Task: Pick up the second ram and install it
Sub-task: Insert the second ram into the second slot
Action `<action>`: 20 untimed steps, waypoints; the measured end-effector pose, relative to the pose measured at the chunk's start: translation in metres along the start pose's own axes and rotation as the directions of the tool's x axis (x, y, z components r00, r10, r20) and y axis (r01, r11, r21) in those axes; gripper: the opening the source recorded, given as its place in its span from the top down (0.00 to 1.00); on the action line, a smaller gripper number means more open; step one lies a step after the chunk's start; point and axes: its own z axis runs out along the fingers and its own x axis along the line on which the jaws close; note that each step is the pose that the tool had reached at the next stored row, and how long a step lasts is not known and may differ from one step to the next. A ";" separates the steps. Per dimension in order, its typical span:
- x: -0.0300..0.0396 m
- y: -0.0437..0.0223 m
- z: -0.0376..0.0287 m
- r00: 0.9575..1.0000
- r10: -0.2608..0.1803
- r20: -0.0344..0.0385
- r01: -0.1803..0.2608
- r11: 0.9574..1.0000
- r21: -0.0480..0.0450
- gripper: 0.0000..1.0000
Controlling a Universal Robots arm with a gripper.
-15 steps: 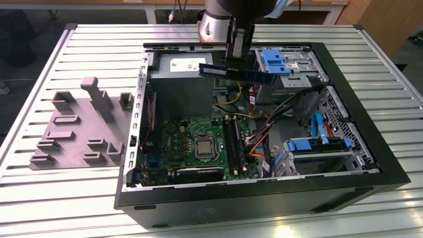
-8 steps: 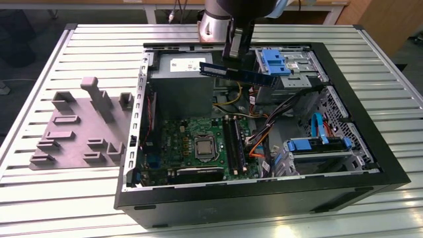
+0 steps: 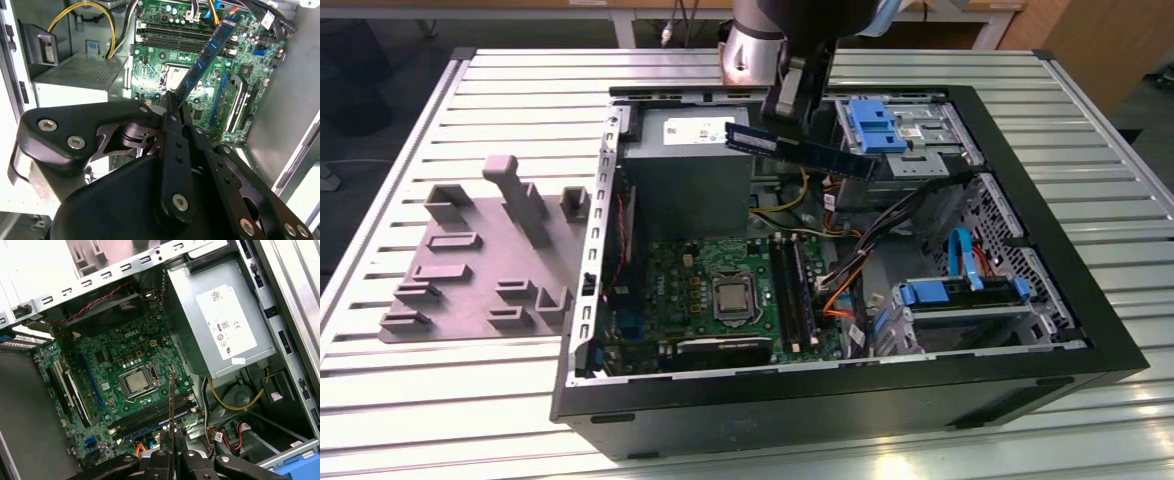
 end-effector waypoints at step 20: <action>0.0000 0.0000 0.0002 0.999 0.044 0.001 -0.044 0.999 0.001 0.86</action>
